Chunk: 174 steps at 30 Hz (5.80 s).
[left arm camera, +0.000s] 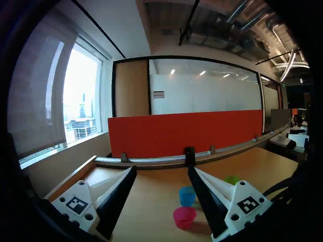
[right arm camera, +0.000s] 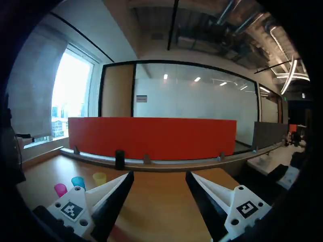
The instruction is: Pour water
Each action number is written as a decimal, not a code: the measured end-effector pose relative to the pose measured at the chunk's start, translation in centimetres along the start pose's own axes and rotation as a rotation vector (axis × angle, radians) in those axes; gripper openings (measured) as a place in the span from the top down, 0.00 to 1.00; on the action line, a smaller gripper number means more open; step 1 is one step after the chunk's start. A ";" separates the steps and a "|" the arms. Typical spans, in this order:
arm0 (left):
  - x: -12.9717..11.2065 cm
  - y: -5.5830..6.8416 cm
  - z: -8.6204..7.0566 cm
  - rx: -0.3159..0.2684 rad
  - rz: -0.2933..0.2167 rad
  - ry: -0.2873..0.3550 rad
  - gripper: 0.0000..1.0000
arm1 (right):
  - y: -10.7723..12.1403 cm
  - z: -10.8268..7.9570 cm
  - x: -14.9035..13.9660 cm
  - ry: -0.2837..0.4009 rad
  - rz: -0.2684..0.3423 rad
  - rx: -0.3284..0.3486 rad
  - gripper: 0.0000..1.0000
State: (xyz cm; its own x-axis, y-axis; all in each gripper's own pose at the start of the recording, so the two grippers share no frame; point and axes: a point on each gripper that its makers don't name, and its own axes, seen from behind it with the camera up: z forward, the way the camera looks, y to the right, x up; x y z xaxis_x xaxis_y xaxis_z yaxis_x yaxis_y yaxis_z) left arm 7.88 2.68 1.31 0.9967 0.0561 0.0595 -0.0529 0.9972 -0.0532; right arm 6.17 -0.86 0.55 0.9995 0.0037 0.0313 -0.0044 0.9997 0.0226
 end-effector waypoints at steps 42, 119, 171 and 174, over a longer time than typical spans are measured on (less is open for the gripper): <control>-9.3 3.9 9.0 -0.411 0.118 -0.373 0.06 | -7.5 -0.8 -1.9 -0.214 -0.080 0.083 0.01; -26.5 10.9 19.1 -0.695 0.341 -0.766 0.08 | -7.9 5.2 -7.0 -0.356 -0.084 0.056 0.00; -26.5 11.3 19.1 -0.715 0.327 -0.728 0.22 | -7.5 5.1 -7.5 -0.362 -0.079 0.047 0.00; -26.3 11.3 19.2 -0.716 0.326 -0.716 0.22 | -7.5 5.1 -7.5 -0.362 -0.079 0.047 0.00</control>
State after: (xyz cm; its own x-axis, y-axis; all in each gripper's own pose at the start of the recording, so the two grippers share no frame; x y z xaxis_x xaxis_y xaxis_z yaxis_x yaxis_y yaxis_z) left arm -20.13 13.44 18.29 0.6597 0.5641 0.4965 -0.0296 0.6796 -0.7329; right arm -1.41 -8.53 5.27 0.9213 -0.0901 0.3784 0.0625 0.9945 0.0845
